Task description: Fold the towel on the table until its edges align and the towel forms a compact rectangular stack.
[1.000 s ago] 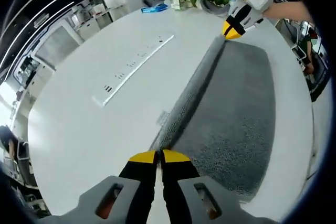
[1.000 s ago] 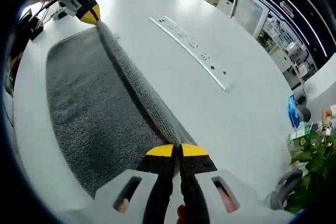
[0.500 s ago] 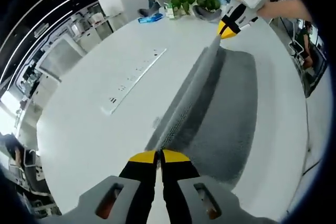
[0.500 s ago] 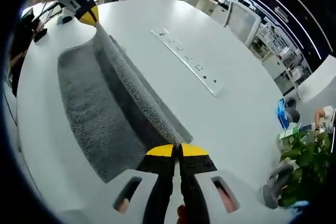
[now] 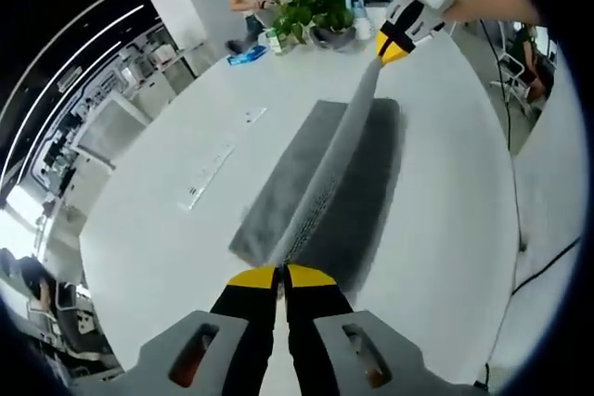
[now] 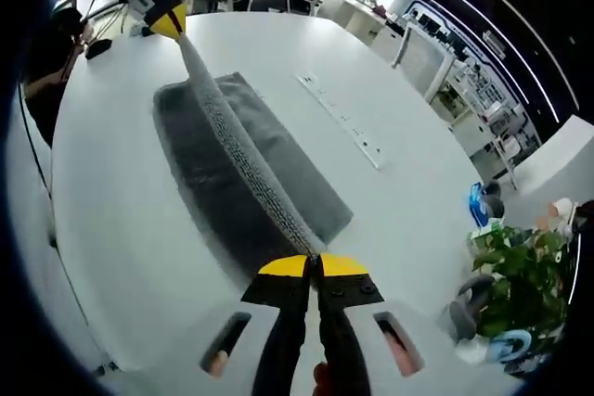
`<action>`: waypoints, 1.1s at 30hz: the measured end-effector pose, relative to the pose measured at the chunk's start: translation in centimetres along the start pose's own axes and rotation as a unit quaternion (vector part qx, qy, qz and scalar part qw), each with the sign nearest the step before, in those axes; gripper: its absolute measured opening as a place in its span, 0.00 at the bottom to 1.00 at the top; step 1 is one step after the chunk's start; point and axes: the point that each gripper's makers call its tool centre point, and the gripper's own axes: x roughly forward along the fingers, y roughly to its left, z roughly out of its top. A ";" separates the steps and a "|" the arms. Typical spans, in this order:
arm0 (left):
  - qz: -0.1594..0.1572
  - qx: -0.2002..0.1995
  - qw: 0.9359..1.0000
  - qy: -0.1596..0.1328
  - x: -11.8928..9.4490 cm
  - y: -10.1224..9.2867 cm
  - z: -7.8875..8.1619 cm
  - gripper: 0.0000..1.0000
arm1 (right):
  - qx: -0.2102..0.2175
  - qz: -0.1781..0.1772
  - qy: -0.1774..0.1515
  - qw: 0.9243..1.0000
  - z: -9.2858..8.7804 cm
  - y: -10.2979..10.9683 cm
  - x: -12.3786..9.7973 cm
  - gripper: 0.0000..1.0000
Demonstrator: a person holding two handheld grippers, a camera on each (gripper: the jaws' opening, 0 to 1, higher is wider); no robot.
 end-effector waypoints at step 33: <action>-0.020 0.002 1.000 0.004 -6.1 -8.4 -0.9 0.03 | 0.033 -0.006 -0.005 0.999 -3.6 5.5 -5.6 0.00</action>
